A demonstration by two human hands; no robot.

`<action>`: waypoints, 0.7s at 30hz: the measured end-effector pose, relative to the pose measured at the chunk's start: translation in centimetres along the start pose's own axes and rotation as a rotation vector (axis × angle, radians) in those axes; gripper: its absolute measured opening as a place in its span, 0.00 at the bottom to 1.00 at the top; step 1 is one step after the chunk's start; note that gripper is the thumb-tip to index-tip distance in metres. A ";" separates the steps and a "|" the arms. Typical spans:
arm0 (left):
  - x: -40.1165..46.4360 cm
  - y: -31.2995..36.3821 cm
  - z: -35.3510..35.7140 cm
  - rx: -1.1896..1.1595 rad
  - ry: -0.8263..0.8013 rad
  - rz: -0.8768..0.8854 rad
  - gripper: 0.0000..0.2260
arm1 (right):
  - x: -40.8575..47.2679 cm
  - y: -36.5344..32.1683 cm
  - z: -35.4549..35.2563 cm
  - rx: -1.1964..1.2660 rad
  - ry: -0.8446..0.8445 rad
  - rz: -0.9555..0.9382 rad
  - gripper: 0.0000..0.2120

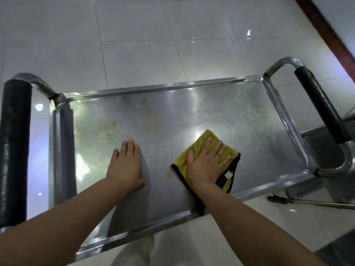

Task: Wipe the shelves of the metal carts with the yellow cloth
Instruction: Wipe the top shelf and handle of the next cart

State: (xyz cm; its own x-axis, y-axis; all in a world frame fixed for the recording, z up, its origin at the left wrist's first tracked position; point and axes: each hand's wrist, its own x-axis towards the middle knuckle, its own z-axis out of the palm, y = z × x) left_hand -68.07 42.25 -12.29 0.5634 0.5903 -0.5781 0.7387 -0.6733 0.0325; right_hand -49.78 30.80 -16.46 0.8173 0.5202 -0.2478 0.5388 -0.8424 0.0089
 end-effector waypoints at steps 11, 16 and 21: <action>1.0 -0.2 -0.5 -0.050 -0.008 -0.028 0.49 | 11.5 -8.0 -2.8 -0.053 0.019 -0.183 0.37; 1.6 -0.2 -0.8 -0.081 -0.011 -0.049 0.50 | 15.5 -11.3 -3.7 -0.071 0.031 -0.293 0.38; 1.9 -0.6 -0.8 -0.117 -0.018 -0.068 0.49 | 17.4 -15.0 -3.7 -0.051 0.052 -0.354 0.40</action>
State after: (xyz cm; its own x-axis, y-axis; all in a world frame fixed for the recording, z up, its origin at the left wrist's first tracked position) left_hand -67.18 44.15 -12.73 0.5045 0.6240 -0.5967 0.8136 -0.5749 0.0867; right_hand -42.91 52.96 -17.33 0.5867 0.7861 -0.1944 0.7989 -0.6011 -0.0200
